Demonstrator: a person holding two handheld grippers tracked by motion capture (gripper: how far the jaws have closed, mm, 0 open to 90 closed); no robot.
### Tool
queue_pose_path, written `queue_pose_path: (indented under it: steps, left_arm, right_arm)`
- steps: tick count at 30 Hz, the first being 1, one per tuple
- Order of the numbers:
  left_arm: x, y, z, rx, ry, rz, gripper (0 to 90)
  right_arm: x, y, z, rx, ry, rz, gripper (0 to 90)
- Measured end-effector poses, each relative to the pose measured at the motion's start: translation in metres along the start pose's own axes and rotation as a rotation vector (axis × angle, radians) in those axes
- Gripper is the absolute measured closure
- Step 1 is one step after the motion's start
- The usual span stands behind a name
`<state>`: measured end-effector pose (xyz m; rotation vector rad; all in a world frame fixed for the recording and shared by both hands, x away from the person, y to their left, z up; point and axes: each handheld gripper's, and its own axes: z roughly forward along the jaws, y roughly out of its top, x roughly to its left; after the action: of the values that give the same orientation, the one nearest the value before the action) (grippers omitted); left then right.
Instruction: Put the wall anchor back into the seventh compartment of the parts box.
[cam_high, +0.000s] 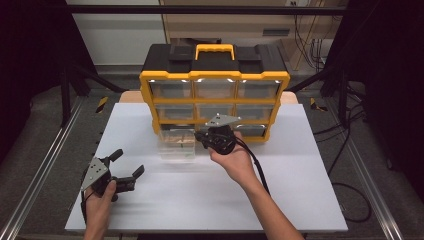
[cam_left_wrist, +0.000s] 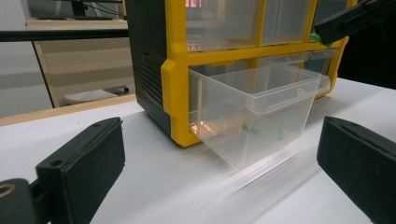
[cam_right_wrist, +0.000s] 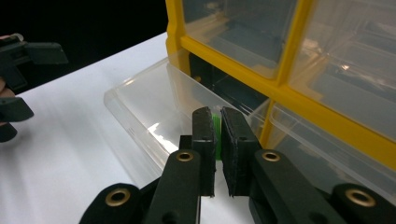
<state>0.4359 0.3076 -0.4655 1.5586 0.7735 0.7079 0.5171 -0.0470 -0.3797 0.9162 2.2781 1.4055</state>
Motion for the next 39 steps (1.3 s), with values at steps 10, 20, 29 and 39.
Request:
queue_pose_path:
  steps: [10,20,29,39]
  left_arm:
    - [0.000,0.000,0.000,0.002,0.000,0.001,1.0]
    - [0.000,0.000,-0.001,-0.002,0.003,-0.002,1.0]
    - [0.000,0.000,-0.001,-0.003,0.003,-0.003,1.0]
    - [0.001,0.000,-0.002,-0.004,0.003,-0.003,1.0]
  right_arm:
    - [0.006,0.015,0.012,0.019,0.011,-0.025,84.6]
    - [0.013,0.021,0.030,0.055,0.025,-0.043,84.6]
    - [0.016,0.026,0.037,0.072,0.022,-0.065,84.6]
    - [0.017,0.026,0.048,0.104,0.013,-0.069,77.2]
